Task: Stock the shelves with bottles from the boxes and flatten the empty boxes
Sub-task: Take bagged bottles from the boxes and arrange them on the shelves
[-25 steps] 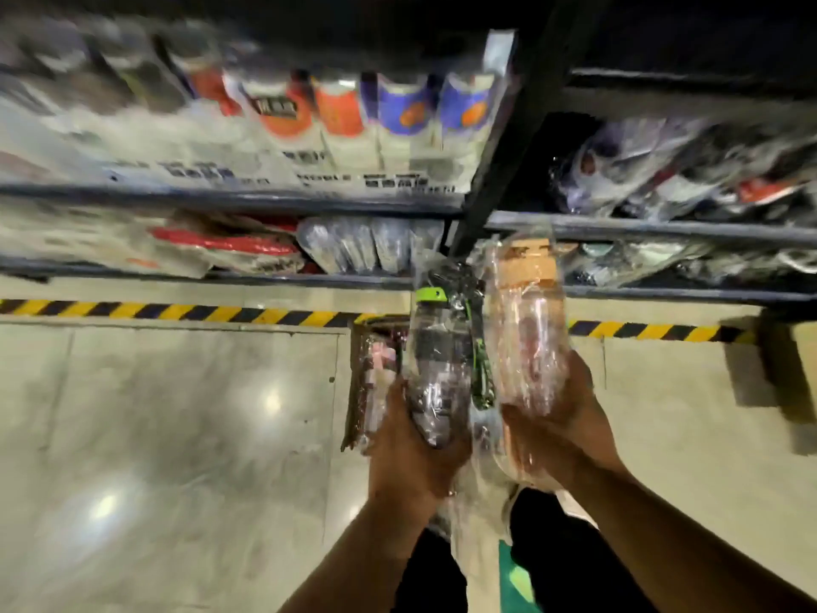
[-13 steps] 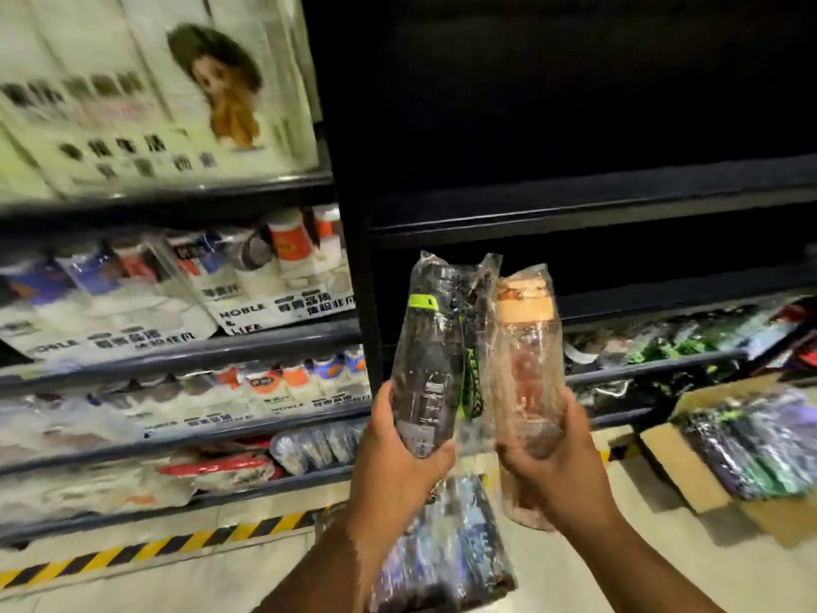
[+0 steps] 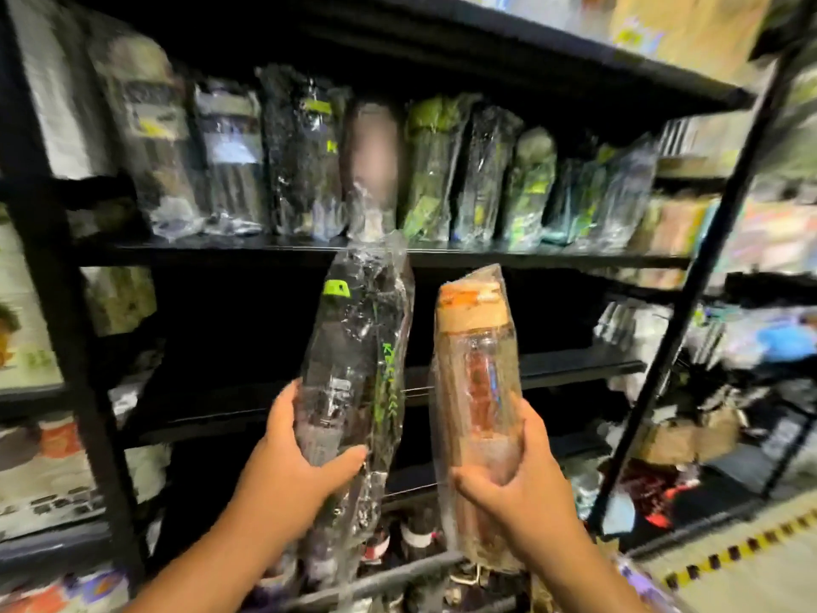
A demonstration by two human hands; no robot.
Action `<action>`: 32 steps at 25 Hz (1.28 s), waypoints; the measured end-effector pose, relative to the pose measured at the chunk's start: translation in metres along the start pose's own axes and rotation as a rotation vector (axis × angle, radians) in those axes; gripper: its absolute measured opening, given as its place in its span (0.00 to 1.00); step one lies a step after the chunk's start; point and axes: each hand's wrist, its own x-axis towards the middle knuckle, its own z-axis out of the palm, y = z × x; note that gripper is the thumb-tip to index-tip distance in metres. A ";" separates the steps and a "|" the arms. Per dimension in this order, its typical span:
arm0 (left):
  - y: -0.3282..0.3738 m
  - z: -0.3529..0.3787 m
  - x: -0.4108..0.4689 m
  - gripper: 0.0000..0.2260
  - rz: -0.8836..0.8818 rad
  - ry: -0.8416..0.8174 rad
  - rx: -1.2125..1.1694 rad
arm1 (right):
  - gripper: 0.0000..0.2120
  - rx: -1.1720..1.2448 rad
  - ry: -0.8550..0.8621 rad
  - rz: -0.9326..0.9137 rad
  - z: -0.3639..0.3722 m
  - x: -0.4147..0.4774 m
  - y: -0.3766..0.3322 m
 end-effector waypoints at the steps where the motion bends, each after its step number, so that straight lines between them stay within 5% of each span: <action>1: 0.016 0.013 0.006 0.47 0.034 -0.004 -0.006 | 0.44 -0.009 0.009 -0.020 -0.020 0.009 -0.004; 10: 0.133 0.129 0.080 0.36 0.133 -0.034 -0.103 | 0.44 -0.013 0.060 -0.114 -0.179 0.102 -0.009; 16: 0.152 0.191 0.191 0.50 0.197 -0.114 -0.166 | 0.49 0.031 0.220 -0.105 -0.229 0.219 0.022; 21: 0.168 0.244 0.283 0.47 0.267 -0.169 -0.266 | 0.51 0.052 0.307 -0.072 -0.259 0.312 0.044; 24: 0.183 0.282 0.322 0.35 0.285 -0.247 -0.306 | 0.57 -0.008 0.377 -0.059 -0.282 0.357 0.050; 29: 0.196 0.326 0.368 0.46 0.329 -0.293 -0.301 | 0.59 -0.025 0.430 -0.074 -0.320 0.413 0.063; 32: 0.198 0.353 0.383 0.37 0.322 -0.267 -0.345 | 0.60 -0.018 0.437 -0.071 -0.343 0.448 0.068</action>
